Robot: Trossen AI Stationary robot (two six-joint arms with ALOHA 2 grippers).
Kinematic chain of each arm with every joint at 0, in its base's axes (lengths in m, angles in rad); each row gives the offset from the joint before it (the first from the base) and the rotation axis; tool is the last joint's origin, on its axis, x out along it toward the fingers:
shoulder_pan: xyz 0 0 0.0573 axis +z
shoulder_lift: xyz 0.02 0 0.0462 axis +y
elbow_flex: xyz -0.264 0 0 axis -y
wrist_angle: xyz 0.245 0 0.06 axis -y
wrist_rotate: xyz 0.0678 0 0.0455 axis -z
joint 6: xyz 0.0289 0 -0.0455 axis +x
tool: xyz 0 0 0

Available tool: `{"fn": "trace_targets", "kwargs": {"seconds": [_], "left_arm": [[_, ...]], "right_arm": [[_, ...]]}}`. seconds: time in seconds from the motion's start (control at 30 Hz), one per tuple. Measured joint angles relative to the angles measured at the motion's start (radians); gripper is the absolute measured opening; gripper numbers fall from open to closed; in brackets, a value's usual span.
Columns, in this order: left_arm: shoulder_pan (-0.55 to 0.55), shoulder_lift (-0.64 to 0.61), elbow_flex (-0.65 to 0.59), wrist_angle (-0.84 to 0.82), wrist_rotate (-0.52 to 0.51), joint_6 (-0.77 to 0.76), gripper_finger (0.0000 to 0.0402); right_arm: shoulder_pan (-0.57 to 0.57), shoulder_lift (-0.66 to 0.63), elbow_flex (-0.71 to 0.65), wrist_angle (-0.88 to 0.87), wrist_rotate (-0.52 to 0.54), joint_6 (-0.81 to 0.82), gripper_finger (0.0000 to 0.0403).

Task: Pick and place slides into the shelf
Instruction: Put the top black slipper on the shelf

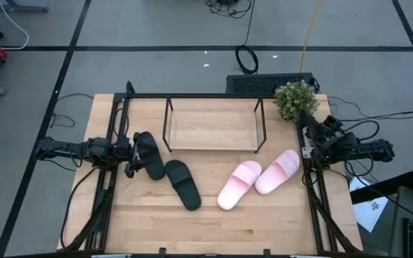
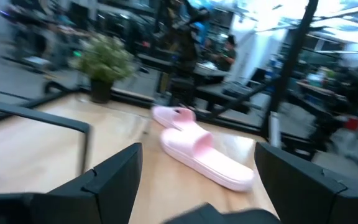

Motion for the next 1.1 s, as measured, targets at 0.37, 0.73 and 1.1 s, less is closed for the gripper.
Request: {"fn": "trace_targets", "kwargs": {"seconds": [0.37, 0.73, 1.1], "left_arm": [[0.000, 0.000, 0.000, 0.208, -0.087, -0.086, 0.0308], [0.000, 0.000, 0.000, 0.628, -0.075, -0.336, 0.0308], [0.000, 0.000, 0.000, 0.665, -0.082, -0.386, 0.0308]], "right_arm": [[0.000, 0.219, 0.159, 0.010, 0.024, -0.095, 0.0247], [0.000, 0.319, 0.294, 0.060, -0.122, -0.142, 0.0247], [0.000, 0.358, 0.370, 0.116, -0.270, -0.297, 0.0247]]}}
